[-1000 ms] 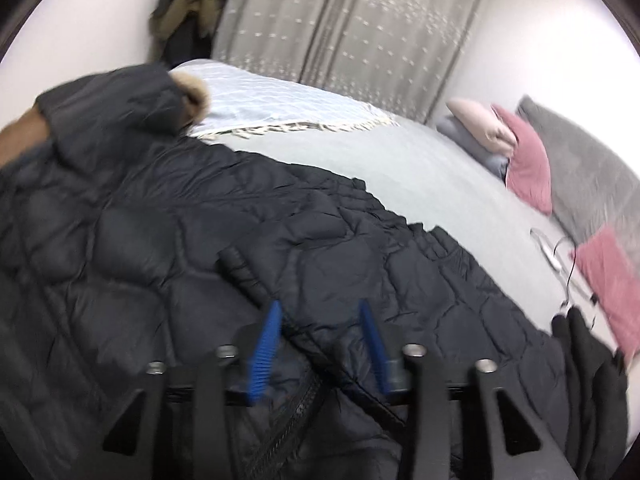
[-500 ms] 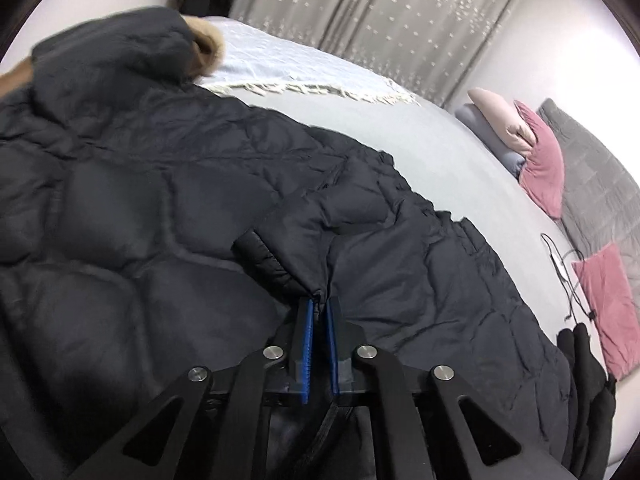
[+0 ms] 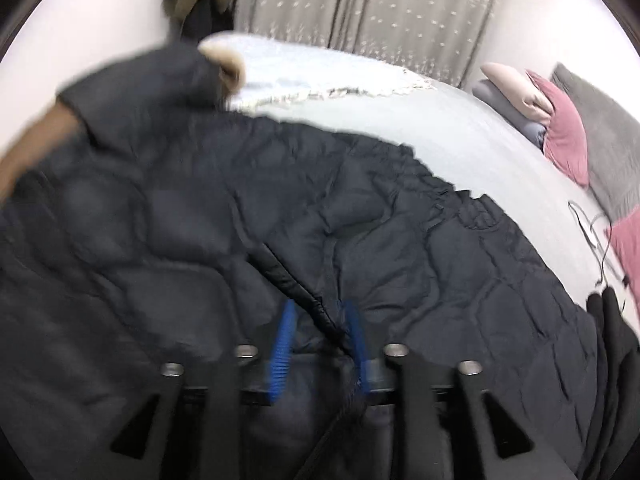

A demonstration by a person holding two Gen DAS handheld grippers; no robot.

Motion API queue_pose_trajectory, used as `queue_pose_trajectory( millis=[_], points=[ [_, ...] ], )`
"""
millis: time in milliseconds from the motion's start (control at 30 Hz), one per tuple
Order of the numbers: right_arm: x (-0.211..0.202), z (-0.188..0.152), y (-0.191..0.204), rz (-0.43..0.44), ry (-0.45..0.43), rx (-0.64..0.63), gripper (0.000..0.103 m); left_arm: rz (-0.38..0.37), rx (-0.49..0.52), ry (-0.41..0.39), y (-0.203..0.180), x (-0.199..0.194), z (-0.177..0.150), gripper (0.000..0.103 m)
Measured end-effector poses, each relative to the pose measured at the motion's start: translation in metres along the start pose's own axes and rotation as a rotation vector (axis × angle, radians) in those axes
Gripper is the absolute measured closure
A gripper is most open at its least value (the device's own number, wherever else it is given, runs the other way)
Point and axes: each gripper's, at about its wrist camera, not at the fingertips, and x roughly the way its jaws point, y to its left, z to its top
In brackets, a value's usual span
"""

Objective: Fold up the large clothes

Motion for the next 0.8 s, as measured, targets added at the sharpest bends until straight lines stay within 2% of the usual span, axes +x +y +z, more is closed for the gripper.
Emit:
queue_pose_trajectory(
  millis=[67,100,167,267,333,400,467,567,633,700,800],
  points=[
    [-0.025,-0.001,-0.006,0.025,-0.01,0.072,0.051,-0.005,-0.018,-0.005,0.006,-0.001,0.005,0.003],
    [-0.04,-0.004,-0.008,0.047,-0.001,0.12,0.047,-0.004,-0.026,-0.008,0.008,-0.001,0.005,0.003],
    [-0.066,-0.017,-0.007,0.073,0.055,0.189,0.031,0.003,-0.05,-0.02,0.016,-0.003,0.011,0.003],
    [-0.091,-0.037,0.004,0.14,0.13,0.238,0.021,0.02,-0.09,-0.039,0.027,-0.004,0.018,0.003],
    [-0.102,-0.05,0.009,0.303,0.182,0.288,0.021,0.029,-0.108,-0.047,0.033,-0.004,0.025,0.003],
    [-0.11,-0.065,0.011,0.378,0.202,0.36,0.021,0.042,-0.117,-0.055,0.039,-0.003,0.033,0.003],
    [-0.118,-0.076,0.017,0.401,0.225,0.403,0.02,0.051,-0.143,-0.066,0.049,-0.004,0.045,0.003],
    [-0.131,-0.091,0.018,0.428,0.183,0.436,0.019,0.034,-0.199,-0.103,0.074,-0.006,0.07,0.003],
    [-0.131,-0.101,0.018,0.4,0.165,0.437,0.017,0.03,-0.235,-0.134,0.091,-0.008,0.084,0.003],
    [-0.123,-0.109,0.015,0.356,0.17,0.432,0.017,0.018,-0.312,-0.153,0.114,-0.007,0.097,0.003],
    [-0.111,-0.117,0.002,0.336,0.195,0.461,0.017,-0.06,-0.423,-0.132,0.142,0.004,0.11,0.003]
  ],
)
